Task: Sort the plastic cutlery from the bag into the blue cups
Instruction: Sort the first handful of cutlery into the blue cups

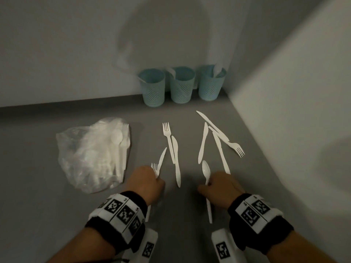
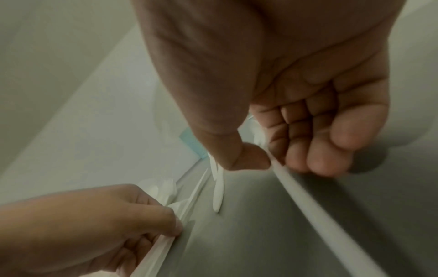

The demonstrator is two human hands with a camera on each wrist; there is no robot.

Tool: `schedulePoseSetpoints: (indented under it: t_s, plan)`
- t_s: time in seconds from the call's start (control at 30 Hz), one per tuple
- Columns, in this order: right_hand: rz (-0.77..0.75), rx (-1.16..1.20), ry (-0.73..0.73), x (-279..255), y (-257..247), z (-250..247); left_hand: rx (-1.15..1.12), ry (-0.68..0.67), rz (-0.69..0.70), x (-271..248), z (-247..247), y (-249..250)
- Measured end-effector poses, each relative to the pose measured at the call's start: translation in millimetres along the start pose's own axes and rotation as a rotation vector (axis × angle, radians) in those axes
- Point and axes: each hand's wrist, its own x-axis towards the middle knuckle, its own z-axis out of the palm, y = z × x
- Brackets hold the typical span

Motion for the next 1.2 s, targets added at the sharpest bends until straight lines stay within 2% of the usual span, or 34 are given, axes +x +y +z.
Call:
schedulePoseSetpoints:
  t_s: [0.1, 0.2, 0.27, 0.33, 0.4, 0.47, 0.5, 0.57, 0.63, 0.8, 1.0, 1.13, 1.2]
  plan:
    - [-0.041, 0.032, 0.088, -2, 4, -15, -0.003, -0.002, -0.027, 3, 2, -8]
    - [-0.066, 0.196, 0.218, 16, 10, -39, -0.002, 0.086, -0.086, 3, -7, -8]
    - [-0.058, 0.252, 0.350, 36, 13, -58, -0.143, 0.149, -0.120, 6, -17, -5]
    - [-0.015, 0.278, 0.411, 53, 10, -76, -0.305, 0.219, -0.128, 18, -26, 0]
    - [0.087, 0.310, 0.356, 67, 5, -84, -0.386, 0.244, -0.125, 34, -29, 10]
    - [0.174, 0.314, 0.309, 82, -3, -79, -0.465, 0.206, -0.157, 46, -28, 24]
    - [0.214, 0.257, 0.298, 89, -6, -74, -0.481, 0.164, -0.175, 49, -25, 31]
    - [0.241, 0.036, 0.301, 100, -9, -61, -0.364, 0.095, -0.171, 53, -17, 43]
    - [0.223, -0.053, 0.301, 105, -10, -54, -0.247, 0.077, -0.146, 59, -8, 49]
    - [0.113, 0.163, 0.178, 112, -5, -52, -0.183, 0.067, -0.070, 67, -6, 55]
    - [0.092, -0.109, 0.217, 95, -15, -38, -0.016, 0.044, -0.010, 64, -7, 58]
    - [0.091, -0.180, 0.243, 94, -19, -28, 0.020, 0.025, -0.031, 63, -1, 60]
    - [0.063, -0.229, 0.252, 91, -20, -28, -0.048, 0.034, -0.065, 61, -3, 59]
